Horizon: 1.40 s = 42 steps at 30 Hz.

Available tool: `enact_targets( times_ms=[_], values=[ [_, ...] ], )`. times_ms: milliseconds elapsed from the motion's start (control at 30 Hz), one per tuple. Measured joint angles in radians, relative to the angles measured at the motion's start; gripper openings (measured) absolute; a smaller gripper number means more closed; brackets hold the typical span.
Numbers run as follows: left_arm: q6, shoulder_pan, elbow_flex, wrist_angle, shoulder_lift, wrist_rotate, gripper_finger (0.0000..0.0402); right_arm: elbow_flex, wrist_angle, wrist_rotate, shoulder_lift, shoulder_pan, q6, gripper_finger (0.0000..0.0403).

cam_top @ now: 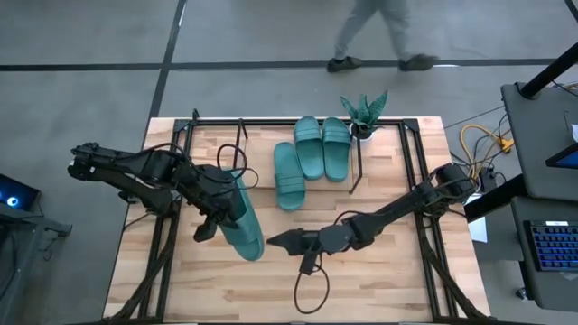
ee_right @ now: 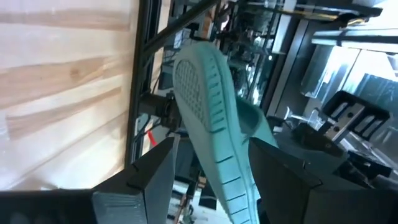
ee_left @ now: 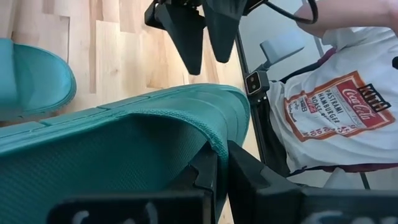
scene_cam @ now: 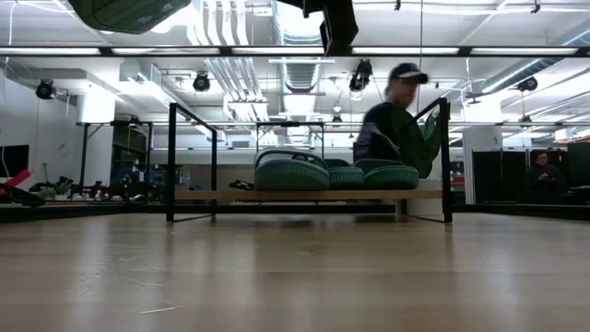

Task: Pick and place slides into the shelf
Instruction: Put the green slipper on the shelf

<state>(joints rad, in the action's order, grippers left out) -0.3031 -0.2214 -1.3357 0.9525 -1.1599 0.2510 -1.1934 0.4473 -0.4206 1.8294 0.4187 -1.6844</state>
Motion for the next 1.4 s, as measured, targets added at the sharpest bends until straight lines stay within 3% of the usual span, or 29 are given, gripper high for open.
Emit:
enact_targets(
  times_ms=[500,633,767,1000,1200,1400],
  values=[
    [0.005,0.0,0.002,-0.008,-0.003,-0.006,0.0,-0.057,0.004,0.07,0.045,-0.021,-0.045,0.0194],
    [0.016,0.0,0.004,-0.009,-0.008,-0.006,0.0,-0.07,0.003,0.15,0.053,-0.029,-0.053,0.0194],
    [0.023,0.0,0.005,-0.008,-0.017,-0.005,0.0,-0.091,-0.004,0.164,0.076,-0.04,-0.054,0.0194],
    [0.023,0.006,0.005,-0.003,-0.023,0.002,0.0,-0.166,-0.003,0.151,0.177,-0.068,-0.063,0.0194],
    [0.027,0.006,0.005,0.009,-0.029,0.0,0.0,-0.23,-0.007,0.077,0.242,-0.077,-0.059,0.0191],
    [0.032,0.006,0.005,0.008,-0.031,0.0,0.0,-0.242,-0.003,0.051,0.254,-0.077,-0.059,0.0151]
  ],
)
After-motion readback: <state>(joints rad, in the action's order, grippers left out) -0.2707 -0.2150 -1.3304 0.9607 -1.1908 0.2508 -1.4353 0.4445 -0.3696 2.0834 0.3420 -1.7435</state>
